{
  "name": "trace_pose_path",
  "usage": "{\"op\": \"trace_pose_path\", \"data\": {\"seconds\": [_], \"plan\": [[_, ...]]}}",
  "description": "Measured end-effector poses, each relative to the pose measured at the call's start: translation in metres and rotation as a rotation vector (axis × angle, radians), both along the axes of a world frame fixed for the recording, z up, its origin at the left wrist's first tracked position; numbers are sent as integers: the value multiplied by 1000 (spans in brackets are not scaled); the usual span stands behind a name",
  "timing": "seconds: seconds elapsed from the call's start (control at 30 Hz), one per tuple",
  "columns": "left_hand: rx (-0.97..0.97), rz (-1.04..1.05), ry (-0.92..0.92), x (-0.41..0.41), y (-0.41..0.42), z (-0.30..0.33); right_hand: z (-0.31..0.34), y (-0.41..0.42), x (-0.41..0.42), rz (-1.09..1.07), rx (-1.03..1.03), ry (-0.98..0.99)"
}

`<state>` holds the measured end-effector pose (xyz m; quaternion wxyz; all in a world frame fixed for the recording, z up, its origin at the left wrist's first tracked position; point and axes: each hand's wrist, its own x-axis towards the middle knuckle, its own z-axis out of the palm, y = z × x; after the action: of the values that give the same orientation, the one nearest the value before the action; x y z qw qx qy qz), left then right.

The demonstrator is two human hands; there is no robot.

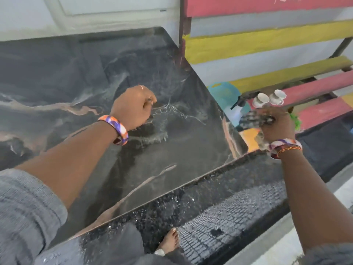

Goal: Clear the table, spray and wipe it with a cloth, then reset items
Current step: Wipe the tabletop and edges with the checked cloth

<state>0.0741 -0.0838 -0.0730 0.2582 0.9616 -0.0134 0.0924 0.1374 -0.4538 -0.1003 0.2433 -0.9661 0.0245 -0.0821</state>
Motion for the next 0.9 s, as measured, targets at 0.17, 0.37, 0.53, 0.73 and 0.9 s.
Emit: {"op": "trace_pose_path", "data": {"seconds": [0.17, 0.37, 0.53, 0.73, 0.9], "plan": [[19, 128, 24, 20, 36, 2, 30, 120, 36, 293, 195, -43], [102, 295, 111, 58, 89, 1, 3, 286, 74, 493, 84, -30], [168, 364, 137, 106, 133, -7, -9, 386, 123, 666, -190, -59], [108, 337, 90, 174, 166, -18, -15, 427, 242, 669, -368, -98], [60, 297, 58, 217, 164, -23, -19, 389, 334, 274, -321, -41]]}}
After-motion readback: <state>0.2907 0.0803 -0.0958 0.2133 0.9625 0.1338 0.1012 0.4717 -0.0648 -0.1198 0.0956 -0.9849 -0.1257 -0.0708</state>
